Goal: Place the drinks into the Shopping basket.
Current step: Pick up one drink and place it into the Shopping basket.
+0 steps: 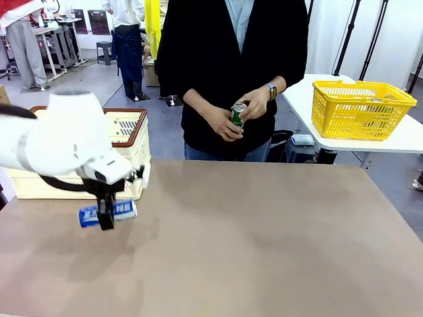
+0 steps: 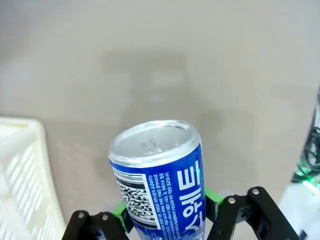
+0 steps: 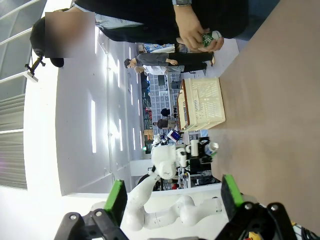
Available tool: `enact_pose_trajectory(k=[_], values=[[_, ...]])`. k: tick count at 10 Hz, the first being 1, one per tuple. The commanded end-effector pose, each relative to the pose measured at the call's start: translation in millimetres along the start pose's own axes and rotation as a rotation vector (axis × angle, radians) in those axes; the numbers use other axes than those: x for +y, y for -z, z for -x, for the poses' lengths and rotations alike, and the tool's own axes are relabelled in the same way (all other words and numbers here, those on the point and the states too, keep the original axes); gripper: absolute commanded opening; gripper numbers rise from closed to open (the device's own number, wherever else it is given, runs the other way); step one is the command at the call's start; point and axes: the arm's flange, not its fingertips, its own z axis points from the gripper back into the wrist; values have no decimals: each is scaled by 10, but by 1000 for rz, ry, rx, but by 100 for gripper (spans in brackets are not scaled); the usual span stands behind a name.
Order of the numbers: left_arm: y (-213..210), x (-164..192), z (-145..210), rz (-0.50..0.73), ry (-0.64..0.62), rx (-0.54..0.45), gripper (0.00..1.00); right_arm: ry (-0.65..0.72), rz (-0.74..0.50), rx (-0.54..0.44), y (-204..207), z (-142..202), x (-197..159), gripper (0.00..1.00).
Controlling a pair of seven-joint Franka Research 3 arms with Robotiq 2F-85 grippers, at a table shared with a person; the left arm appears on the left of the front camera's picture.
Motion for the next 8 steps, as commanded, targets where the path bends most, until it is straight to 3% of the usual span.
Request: enact_pose_trajectory(k=[1,3,4,6,7,8], values=[[-860,-670,621,-30,42,-38,0,-9,0,9,-10,39,23,100],[-1669,-583,819,36,86,-49,0,-9,0,9,-10,39,23,100],[-1895,-497,891,22,8,-70,0,-9,0,9,-10,39,23,100],[-2009,-397,982,32,-49,-121,0,-9,0,9,-10,39,23,100],[-2001,-672,1018,25,12,-86,0,-9,0,9,-10,39,23,100],[-2001,-672,1018,25,12,-86,0,-9,0,9,-10,39,23,100]])
